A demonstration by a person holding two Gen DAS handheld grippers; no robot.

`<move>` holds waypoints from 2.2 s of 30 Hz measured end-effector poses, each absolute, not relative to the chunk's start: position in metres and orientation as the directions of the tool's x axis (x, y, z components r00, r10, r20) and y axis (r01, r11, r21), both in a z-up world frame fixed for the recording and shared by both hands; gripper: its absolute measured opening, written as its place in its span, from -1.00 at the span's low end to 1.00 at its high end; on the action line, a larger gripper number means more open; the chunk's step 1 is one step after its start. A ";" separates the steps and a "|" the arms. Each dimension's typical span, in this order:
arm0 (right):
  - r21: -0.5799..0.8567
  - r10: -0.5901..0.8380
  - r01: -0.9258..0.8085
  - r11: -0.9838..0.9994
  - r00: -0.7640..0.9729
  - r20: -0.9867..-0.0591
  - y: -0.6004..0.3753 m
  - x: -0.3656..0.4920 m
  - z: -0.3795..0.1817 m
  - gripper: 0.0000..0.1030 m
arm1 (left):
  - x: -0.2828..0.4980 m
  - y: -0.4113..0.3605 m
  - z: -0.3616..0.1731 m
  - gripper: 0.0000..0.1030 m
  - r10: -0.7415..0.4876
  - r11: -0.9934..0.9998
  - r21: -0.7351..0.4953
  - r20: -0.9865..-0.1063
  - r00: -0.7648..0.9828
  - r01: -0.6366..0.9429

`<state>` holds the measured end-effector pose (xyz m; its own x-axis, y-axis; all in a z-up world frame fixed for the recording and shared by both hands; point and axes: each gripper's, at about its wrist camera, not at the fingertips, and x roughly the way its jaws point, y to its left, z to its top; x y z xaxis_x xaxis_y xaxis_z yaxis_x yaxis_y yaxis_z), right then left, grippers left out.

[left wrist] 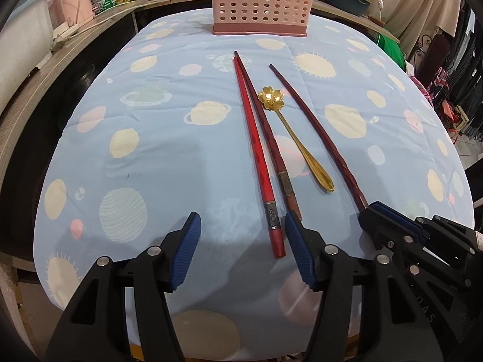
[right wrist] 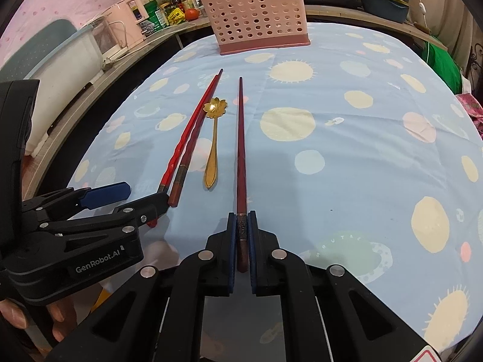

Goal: Organize utensils
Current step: 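Grasp a dark red chopstick with the right tool while the left tool grasps the red chopstick, then lift both chopsticks and carry them toward the pink basket with both tools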

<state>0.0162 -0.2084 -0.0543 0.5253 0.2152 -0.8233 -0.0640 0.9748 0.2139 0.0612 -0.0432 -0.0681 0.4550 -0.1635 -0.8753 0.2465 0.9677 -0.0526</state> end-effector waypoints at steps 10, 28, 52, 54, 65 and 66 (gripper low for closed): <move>0.214 0.215 -0.064 0.975 0.525 -0.823 -0.209 0.017 -0.054 -0.86 | 0.060 -0.045 -0.067 -0.32 -0.159 0.965 -0.036 -0.870 0.467 0.261; 0.219 0.217 -0.060 0.974 0.535 -0.816 -0.211 0.017 -0.050 -0.86 | 0.062 -0.035 -0.063 -0.86 -0.198 0.965 -0.094 -0.871 0.450 0.243; 0.284 0.227 -0.031 0.958 0.686 -0.691 -0.246 0.043 0.037 -0.87 | 0.085 -0.012 0.034 -0.86 -0.273 0.961 -0.189 -0.756 0.596 0.200; 0.283 0.224 -0.035 0.958 0.707 -0.671 -0.249 0.048 0.049 -0.87 | 0.090 -0.010 0.045 -0.86 -0.268 0.963 -0.185 -0.736 0.621 0.196; 0.291 0.214 -0.045 0.956 0.785 -0.581 -0.261 0.075 0.097 -0.87 | 0.120 -0.005 0.101 -0.87 -0.248 0.969 -0.173 -0.638 0.729 0.179; 0.292 0.214 -0.047 0.955 0.791 -0.573 -0.262 0.077 0.101 -0.87 | 0.124 -0.006 0.106 -0.87 -0.245 0.969 -0.169 -0.628 0.739 0.178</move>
<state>0.0773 -0.2615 0.1006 0.7909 0.2137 -0.5735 -0.0467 0.9554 0.2916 0.1244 -0.0056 0.1058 0.7386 -0.2449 -0.6281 0.1778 0.9695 -0.1690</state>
